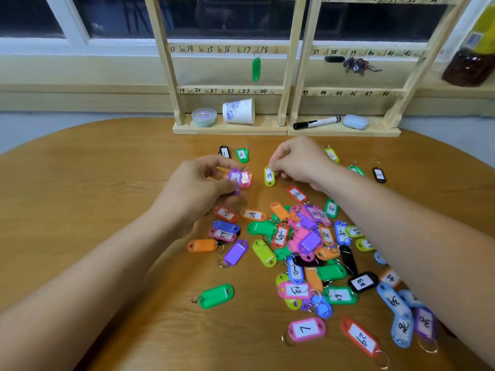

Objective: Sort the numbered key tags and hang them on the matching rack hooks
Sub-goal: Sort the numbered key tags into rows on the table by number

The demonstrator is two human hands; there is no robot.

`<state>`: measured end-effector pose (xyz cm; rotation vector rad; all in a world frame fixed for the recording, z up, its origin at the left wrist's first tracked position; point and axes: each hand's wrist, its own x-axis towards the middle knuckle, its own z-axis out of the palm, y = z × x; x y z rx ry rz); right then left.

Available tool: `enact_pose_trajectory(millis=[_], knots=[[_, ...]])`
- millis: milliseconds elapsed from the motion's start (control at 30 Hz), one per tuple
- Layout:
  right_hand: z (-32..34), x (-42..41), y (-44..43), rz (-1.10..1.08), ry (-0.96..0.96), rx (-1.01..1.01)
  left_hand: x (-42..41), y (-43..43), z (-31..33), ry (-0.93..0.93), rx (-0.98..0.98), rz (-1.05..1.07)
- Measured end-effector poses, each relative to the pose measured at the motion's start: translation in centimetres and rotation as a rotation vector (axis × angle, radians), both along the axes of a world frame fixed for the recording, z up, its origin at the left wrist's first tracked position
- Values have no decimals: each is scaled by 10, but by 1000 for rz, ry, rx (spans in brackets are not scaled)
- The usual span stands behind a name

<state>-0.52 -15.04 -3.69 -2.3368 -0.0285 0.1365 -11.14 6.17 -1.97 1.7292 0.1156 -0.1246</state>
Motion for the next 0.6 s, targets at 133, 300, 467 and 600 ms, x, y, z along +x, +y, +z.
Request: enact_pose_trajectory(millis=[133,300,467,600], knots=[[0,6,-10,-16,-3,-59,28,-5,-2,-78,258,-8],[-3,11,-17,-29,-22,-94,69,-25,-3,-118,520,-76],[-10,11,-18,-34,-47,-133,93,-40,-4,-75,688,-170],[-11,9,-20,-24,-63,-159,100,-45,-7,-32,721,-191]])
